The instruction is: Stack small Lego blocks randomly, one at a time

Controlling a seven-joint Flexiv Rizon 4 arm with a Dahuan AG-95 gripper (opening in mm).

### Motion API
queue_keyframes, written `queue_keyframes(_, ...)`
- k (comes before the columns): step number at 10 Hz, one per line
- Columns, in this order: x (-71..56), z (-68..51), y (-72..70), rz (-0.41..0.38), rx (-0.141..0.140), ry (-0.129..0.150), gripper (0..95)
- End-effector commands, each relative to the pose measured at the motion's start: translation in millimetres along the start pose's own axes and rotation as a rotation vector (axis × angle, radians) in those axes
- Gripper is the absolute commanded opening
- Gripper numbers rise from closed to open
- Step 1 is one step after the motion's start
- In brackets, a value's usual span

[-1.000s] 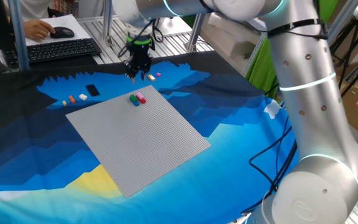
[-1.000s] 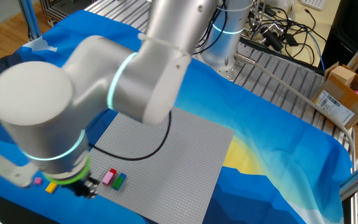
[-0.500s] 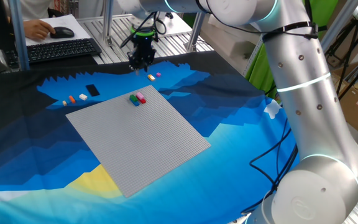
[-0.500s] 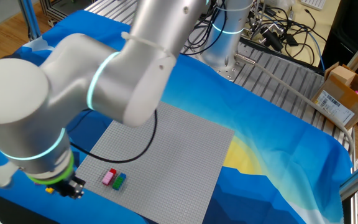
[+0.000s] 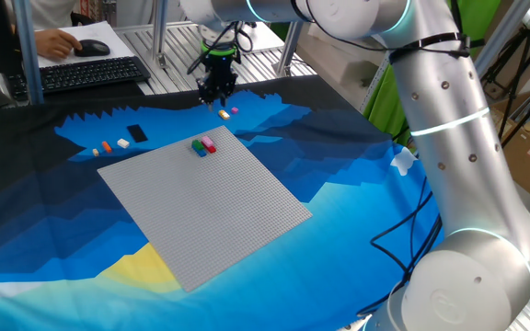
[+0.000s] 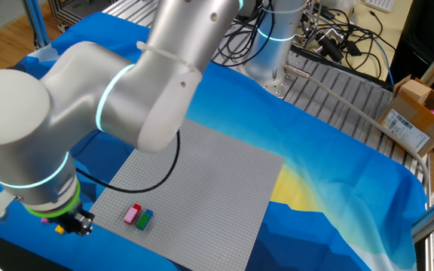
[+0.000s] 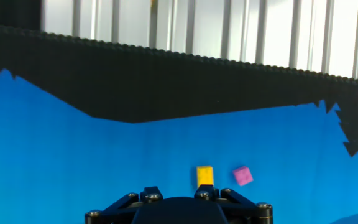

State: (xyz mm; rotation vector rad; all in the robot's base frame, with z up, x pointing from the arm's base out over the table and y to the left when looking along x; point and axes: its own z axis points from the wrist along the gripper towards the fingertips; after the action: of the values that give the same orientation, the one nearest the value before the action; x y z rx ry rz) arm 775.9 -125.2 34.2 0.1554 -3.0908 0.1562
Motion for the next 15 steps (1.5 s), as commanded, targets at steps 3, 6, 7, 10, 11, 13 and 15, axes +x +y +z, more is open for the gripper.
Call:
queue_keyframes(3, -7.0, 9.4, -6.3, -0.001, 0.0, -0.003, 38.0)
queue_keyframes(6, -5.9, 17.3, -11.4, -0.014, -0.002, -0.01, 38.0)
queue_keyframes(7, -5.9, 18.3, -12.7, -0.018, -0.003, -0.01, 38.0)
queue_keyframes(10, -6.4, 24.0, -15.0, -0.025, -0.006, -0.013, 38.0)
queue_keyframes(11, -6.6, 25.2, -15.8, -0.029, -0.007, -0.013, 38.0)
queue_keyframes(13, -6.6, 27.4, -17.1, -0.033, -0.011, -0.017, 38.0)
queue_keyframes(15, -6.8, 29.2, -17.9, -0.039, -0.015, -0.018, 19.0)
